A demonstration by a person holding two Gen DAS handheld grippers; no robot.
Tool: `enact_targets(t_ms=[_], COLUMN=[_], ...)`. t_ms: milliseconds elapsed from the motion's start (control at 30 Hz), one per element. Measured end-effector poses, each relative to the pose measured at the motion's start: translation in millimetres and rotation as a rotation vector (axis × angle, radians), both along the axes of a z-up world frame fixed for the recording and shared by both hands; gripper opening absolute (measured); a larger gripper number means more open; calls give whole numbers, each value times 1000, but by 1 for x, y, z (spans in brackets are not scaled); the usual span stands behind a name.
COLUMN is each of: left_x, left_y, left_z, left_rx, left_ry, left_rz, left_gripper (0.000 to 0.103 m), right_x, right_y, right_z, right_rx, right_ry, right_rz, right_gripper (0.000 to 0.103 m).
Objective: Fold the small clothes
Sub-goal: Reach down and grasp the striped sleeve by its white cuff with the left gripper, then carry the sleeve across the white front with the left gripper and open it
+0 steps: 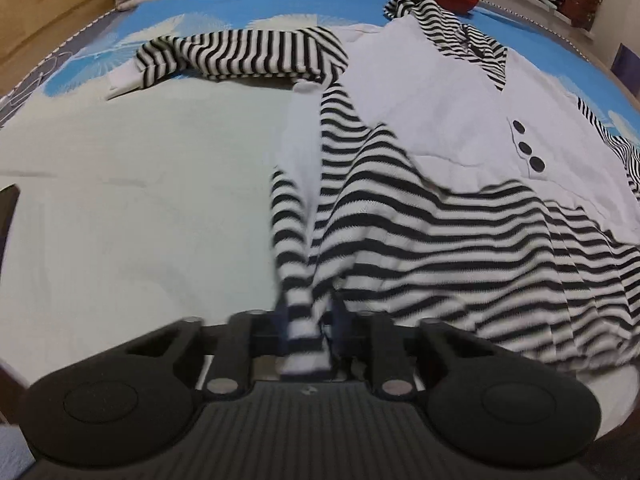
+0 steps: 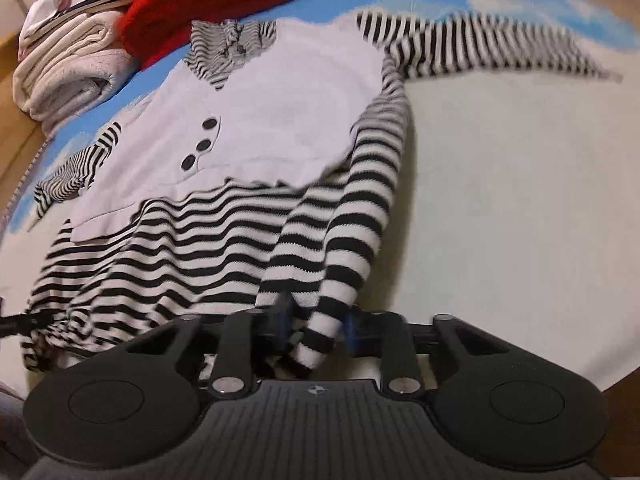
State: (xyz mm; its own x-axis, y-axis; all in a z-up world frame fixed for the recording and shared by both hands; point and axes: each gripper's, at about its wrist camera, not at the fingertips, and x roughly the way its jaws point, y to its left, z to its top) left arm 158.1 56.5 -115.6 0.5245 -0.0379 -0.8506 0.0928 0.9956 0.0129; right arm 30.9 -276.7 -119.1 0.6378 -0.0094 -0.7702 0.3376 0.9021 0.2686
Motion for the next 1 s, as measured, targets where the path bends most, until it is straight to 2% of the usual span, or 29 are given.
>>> enact_targets(t_ms=[67,167,233,267,300,333,367,400,433,467,533,600,667,733,833,933,1000], left_x=[-11,-29,-32,-32,-29,-26,-21,-17,-13,-6,13,50,97,145,220,272,303], left_y=[2,-1,-6,-7,-5,-1,6,15,25,38,57,74,91,104,121,137,147], left_z=[5,8,5,4,5,7,13,22,32,47,68,87,95,92,70,45,29], left_rx=[12,38,54,61,59,49,23,-12,-53,-90,-96,-65,-78,-124,-234,-322,-336], left_ry=[-13,-23,-19,-25,-30,-33,-39,-48,-70,-106,-173,-246,-291,-304,-284,-218,-193], left_rz=[-25,-77,-102,-112,-104,-76,-41,-11,18,46,97,169,253,341,442,523,587], left_gripper=[18,18,19,22,36,59,69,85,92,93,96,96,96,96,96,95,94], right_x=[-12,-24,-24,-21,-14,-6,0,2,0,-3,-6,3,25,56,115,172,196], right_y=[-4,-5,0,2,3,2,2,0,-2,-5,-13,-18,-15,-7,5,11,12], right_z=[10,18,15,12,10,9,9,12,18,26,51,79,104,119,122,106,89], right_rx=[-16,-65,-102,-123,-135,-145,-155,-175,-194,-198,-202,-226,-244,-252,-243,-222,-188], right_ry=[-8,-12,27,50,67,95,108,110,94,62,-25,-115,-220,-323,-399,-419,-400], right_rz=[-7,23,42,52,53,41,26,4,-24,-46,-78,-100,-108,-109,-113,-144,-127], right_gripper=[3,3,3,3,3,7,22,33,55,61,61,62,66,71,75,75,75])
